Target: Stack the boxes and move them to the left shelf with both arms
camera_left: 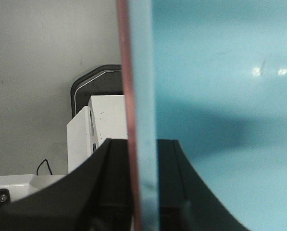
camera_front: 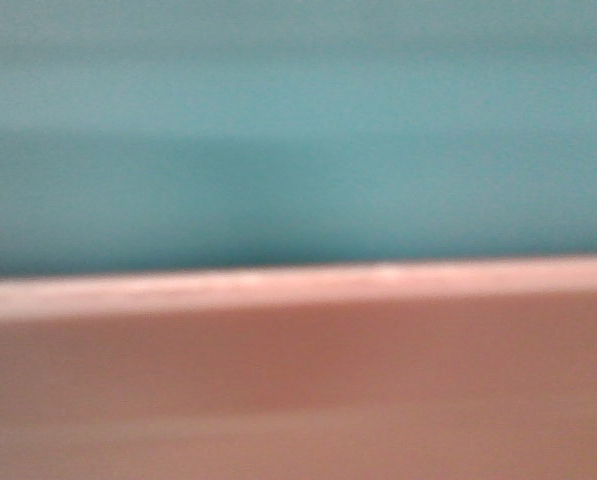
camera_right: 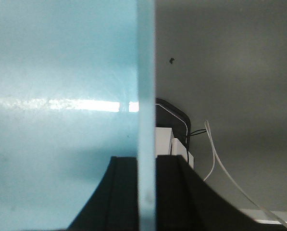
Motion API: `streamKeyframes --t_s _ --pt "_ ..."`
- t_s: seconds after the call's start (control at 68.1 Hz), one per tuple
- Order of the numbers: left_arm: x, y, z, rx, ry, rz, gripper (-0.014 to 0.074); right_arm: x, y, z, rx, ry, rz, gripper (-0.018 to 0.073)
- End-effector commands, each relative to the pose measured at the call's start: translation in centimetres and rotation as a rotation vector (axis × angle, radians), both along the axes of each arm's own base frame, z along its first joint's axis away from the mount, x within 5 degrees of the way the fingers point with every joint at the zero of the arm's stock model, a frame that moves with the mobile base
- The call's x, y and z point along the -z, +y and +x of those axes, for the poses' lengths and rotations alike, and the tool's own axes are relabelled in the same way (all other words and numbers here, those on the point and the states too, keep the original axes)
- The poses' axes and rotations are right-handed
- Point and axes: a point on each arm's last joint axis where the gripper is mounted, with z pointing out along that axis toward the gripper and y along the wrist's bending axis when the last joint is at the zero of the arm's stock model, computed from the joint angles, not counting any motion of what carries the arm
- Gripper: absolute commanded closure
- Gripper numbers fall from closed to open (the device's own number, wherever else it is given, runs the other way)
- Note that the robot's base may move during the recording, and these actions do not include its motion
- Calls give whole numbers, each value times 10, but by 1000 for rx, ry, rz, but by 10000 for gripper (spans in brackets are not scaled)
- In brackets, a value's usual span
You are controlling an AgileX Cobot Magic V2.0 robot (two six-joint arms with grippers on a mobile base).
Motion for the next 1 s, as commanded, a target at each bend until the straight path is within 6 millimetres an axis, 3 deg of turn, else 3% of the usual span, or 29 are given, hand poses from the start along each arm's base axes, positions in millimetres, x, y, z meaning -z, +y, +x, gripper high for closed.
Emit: streamKeyframes --t_s 0.0,0.983 --pt "-19 -2 -18 23 90 -89 608 -16 -5 -9 0 21 27 506" --pt "-19 -2 -18 24 91 -90 608 -15 -5 -9 0 22 26 506"
